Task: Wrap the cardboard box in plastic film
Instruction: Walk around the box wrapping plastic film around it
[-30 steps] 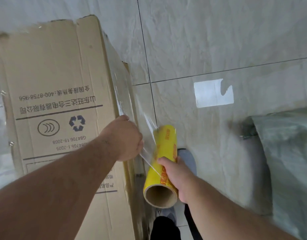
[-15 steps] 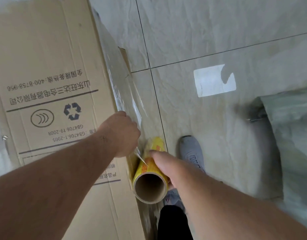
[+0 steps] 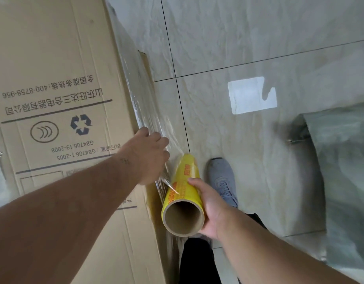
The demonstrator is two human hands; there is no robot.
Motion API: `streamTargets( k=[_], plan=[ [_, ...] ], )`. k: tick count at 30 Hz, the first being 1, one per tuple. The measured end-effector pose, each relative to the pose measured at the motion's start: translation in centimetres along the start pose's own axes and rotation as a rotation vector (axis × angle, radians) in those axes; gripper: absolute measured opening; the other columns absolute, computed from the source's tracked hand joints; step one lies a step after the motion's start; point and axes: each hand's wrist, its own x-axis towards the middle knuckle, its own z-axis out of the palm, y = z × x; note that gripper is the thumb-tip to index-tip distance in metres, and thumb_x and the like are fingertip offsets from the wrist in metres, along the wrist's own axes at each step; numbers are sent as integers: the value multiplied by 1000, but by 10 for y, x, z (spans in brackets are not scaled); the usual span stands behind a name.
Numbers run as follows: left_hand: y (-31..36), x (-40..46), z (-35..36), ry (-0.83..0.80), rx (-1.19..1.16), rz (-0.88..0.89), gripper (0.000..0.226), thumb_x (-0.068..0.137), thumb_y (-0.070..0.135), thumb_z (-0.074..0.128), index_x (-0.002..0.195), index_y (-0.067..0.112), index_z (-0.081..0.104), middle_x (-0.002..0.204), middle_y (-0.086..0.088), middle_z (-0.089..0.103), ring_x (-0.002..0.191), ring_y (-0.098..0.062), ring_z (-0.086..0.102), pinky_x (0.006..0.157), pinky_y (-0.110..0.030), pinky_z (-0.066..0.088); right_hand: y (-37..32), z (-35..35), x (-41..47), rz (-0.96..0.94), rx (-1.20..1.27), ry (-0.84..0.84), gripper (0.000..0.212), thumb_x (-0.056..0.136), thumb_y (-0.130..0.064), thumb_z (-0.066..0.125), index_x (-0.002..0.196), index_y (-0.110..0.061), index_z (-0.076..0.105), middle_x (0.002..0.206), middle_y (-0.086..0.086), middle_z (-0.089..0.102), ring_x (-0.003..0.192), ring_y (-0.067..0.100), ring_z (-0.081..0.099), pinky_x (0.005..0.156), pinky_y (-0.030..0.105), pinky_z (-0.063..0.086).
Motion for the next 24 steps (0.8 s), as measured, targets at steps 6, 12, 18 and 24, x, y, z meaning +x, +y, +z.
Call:
streamTargets(
  k=[6,12,18,24],
  plan=[
    [7,2,-11,-98,-58,0,47,105,42,36,147,27,51,158,-2,47,149,-24,38,124,-59,9,-14,-18,-14,-124,-322,172,85,71,-67,86,143,-29,63,123,15,80,110,40,79,101,61,63],
    [12,10,-24,-117,-87,-4,36,104,37,37,130,29,60,134,2,62,129,-22,53,119,-52,24,-17,-30,-8,-111,-655,239,90,62,-72,87,137,-28,63,122,13,76,101,35,77,93,51,65],
    [12,6,-8,-152,1,43,30,100,38,47,120,30,67,121,6,66,119,-21,59,110,-43,36,-12,5,19,-48,-1098,187,103,73,-79,75,155,-20,61,157,14,62,139,35,64,123,49,48],
    [34,7,-1,-220,-38,19,16,96,28,53,99,26,68,100,4,68,96,-21,64,88,-36,44,4,23,35,-38,-878,200,121,66,-93,70,161,-21,48,149,16,64,127,41,67,108,56,57]
  ],
)
